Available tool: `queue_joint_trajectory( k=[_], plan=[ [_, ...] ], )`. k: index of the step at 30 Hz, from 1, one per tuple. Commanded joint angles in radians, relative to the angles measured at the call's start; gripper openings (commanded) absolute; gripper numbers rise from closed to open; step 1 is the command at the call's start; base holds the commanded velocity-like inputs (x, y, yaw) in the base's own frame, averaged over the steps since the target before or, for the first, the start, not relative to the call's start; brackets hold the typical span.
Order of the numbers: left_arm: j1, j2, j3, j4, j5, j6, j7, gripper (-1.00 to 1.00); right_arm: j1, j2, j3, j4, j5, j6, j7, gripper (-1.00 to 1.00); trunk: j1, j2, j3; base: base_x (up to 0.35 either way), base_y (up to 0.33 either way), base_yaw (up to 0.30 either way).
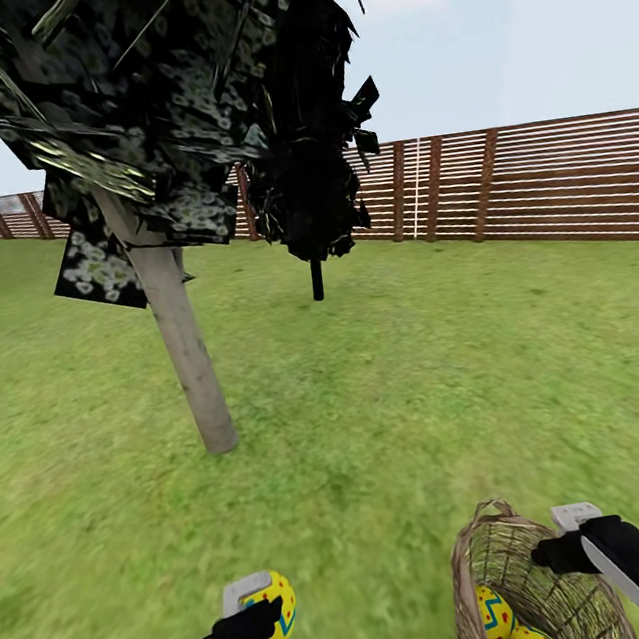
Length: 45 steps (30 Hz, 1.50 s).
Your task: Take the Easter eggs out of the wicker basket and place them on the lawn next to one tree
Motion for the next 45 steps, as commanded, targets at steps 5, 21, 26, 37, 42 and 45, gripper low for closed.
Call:
queue_joint_trajectory(
  k=[5,21,26,37,42,45],
  plan=[
    [0.0,-0.001,0.005,0.009,0.005,-0.02,-0.007,-1.0,-0.001,0.0,0.003,0.0,0.003,0.004,0.003,1.0,0.004,-0.008,-0.004,0.0,0.0,0.0],
    [0.0,-0.002,0.005,0.013,0.006,-0.02,-0.006,-1.0,-0.001,0.0,0.004,0.0,0.002,0.004,0.003,1.0,0.065,-0.12,-0.054,0.0,0.0,0.0],
    [0.0,-0.001,0.005,0.012,0.008,-0.02,-0.006,-1.0,-0.001,-0.001,0.004,0.0,0.003,0.004,0.004,1.0,0.084,-0.155,-0.07,0.0,0.0,0.0],
    [0.0,-0.002,0.005,0.012,0.008,-0.02,-0.006,-1.0,-0.001,0.0,0.004,0.0,0.003,0.004,0.004,1.0,0.127,-0.232,-0.104,0.0,0.0,0.0],
    [0.0,-0.002,0.005,0.012,0.008,-0.02,-0.006,-1.0,-0.001,0.0,0.004,0.0,0.003,0.005,0.004,1.0,0.146,-0.267,-0.12,0.0,0.0,0.0],
    [0.0,-0.002,0.005,0.012,0.008,-0.02,-0.006,-1.0,-0.001,-0.001,0.004,0.0,0.003,0.005,0.004,1.0,0.157,-0.288,-0.13,0.0,0.0,0.0]
  ],
)
